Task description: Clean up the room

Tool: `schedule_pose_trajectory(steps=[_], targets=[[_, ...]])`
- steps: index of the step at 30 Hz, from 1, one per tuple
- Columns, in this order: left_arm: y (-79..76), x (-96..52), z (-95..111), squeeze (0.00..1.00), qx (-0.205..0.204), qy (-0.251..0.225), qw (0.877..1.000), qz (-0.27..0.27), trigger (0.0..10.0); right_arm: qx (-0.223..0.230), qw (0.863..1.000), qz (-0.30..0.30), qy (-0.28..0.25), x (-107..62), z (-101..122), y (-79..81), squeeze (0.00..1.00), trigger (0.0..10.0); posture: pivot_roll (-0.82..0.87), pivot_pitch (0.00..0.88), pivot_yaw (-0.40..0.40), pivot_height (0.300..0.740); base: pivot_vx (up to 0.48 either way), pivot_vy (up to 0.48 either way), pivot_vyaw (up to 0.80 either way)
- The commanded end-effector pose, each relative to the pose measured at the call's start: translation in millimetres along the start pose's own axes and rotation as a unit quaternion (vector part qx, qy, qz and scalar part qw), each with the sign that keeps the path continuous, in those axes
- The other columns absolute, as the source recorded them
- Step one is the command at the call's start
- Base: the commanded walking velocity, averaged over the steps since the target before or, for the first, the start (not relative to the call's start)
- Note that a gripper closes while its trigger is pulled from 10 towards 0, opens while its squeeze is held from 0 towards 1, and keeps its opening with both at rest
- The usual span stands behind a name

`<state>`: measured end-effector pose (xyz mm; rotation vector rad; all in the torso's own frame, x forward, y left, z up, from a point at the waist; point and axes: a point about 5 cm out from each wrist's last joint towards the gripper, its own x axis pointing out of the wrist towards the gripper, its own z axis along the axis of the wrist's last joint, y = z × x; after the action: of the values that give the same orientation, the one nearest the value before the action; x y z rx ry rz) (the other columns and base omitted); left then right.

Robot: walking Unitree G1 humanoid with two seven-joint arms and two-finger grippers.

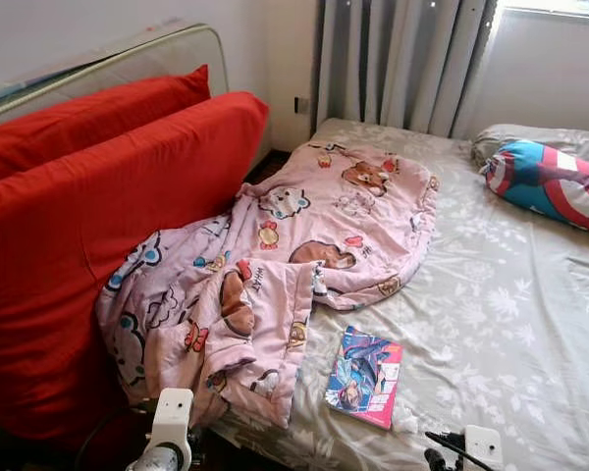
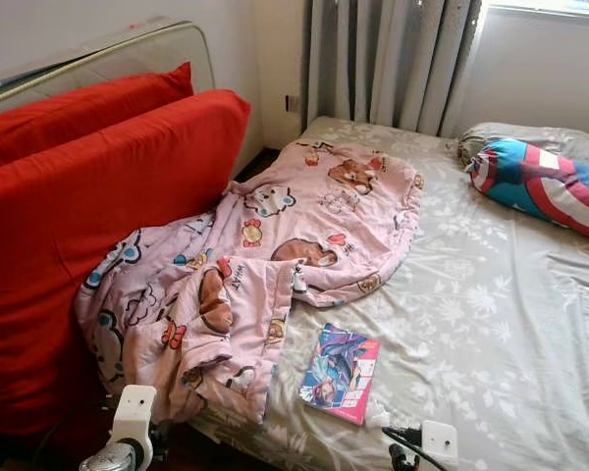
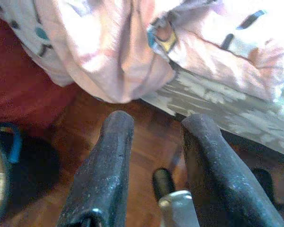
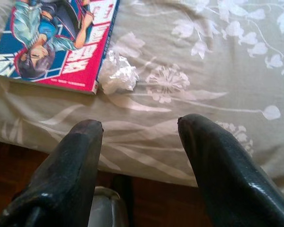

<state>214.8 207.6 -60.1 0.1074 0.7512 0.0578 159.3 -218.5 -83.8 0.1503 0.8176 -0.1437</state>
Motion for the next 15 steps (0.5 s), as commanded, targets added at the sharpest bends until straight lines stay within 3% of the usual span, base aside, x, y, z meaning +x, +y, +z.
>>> schedule_pose_trajectory(steps=[1, 6, 7, 9, 15], targets=[[6.5, -2.4, -2.4, 0.0, 0.011, -0.013, 1.0, 0.021, 10.0, 0.004, 1.0, 0.006, -0.011, -0.3, 0.4, 2.6, 0.0, 10.0, -0.09, 0.0, 0.009, 0.702, 0.0, 0.0, 0.0], [7.6, -4.9, -3.7, 0.0, -0.023, -0.035, 0.999, 0.031, 10.0, 0.007, 1.0, 0.009, -0.02, -1.5, -0.9, 3.6, 0.0, 10.0, -0.11, 0.0, 0.023, 0.702, 0.0, 0.0, 0.0], [7.6, -6.3, -6.5, 0.0, -0.057, -0.04, 0.997, 0.038, 10.0, -0.002, 0.999, 0.016, -0.027, -2.2, -0.7, 4.4, 0.0, 10.0, -0.12, 0.0, 0.028, 0.702, 0.0, 0.0, 0.0], [7.2, -7.6, -8.7, 0.0, -0.08, -0.045, 0.995, 0.04, 10.0, -0.003, 0.999, 0.019, -0.033, -3.1, -1.1, 4.3, 0.0, 10.0, -0.12, 0.0, 0.03, 0.702, 0.0, 0.0, 0.0], [4.9, -13.2, -17.7, 0.0, -0.088, -0.06, 0.994, 0.033, 10.0, -0.013, 0.999, 0.013, -0.05, -8.9, -7.2, -0.2, 0.0, 10.0, -0.12, 0.0, 0.015, 0.702, 0.0, 0.0, 0.0]])
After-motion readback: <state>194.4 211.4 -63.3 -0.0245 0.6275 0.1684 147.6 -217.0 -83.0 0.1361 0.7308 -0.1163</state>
